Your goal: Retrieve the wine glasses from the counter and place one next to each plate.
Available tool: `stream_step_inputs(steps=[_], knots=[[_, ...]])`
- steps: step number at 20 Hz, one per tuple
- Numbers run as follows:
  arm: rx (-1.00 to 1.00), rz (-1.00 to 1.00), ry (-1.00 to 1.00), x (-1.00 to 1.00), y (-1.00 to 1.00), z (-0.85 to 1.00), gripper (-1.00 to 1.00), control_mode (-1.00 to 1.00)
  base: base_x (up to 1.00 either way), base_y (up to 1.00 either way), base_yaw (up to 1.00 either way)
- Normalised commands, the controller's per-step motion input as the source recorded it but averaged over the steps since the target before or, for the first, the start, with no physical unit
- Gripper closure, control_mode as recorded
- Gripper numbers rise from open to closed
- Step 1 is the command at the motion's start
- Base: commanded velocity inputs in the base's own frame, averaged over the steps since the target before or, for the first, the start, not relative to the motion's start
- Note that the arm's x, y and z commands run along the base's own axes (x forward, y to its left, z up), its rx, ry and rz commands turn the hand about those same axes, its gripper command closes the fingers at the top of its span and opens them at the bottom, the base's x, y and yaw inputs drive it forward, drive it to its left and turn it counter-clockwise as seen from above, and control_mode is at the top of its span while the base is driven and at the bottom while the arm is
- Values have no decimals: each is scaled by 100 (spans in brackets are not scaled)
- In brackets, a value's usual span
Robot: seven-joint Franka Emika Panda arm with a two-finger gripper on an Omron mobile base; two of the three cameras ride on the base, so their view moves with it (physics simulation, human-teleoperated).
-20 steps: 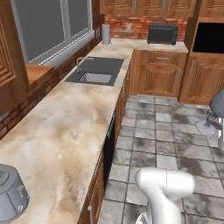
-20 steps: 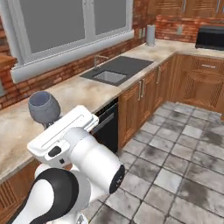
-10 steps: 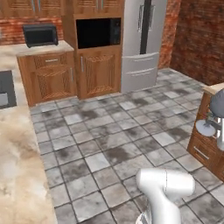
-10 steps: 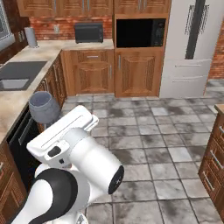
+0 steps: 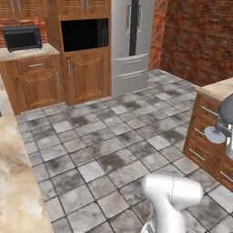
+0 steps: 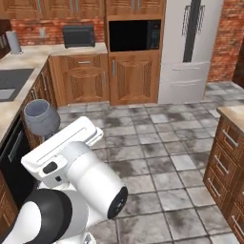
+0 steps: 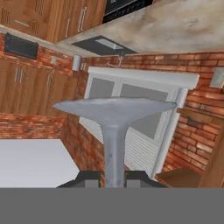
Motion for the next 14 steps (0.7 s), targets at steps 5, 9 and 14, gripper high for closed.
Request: stream_step_inputs(steps=[5, 9, 14], knots=[[0, 0, 0, 0, 0, 0, 100, 100, -51, 6, -80], [0, 0, 0, 0, 0, 0, 100, 100, 1, -55, -73], [0, 0, 0, 0, 0, 0, 100, 100, -16, -100, -40]])
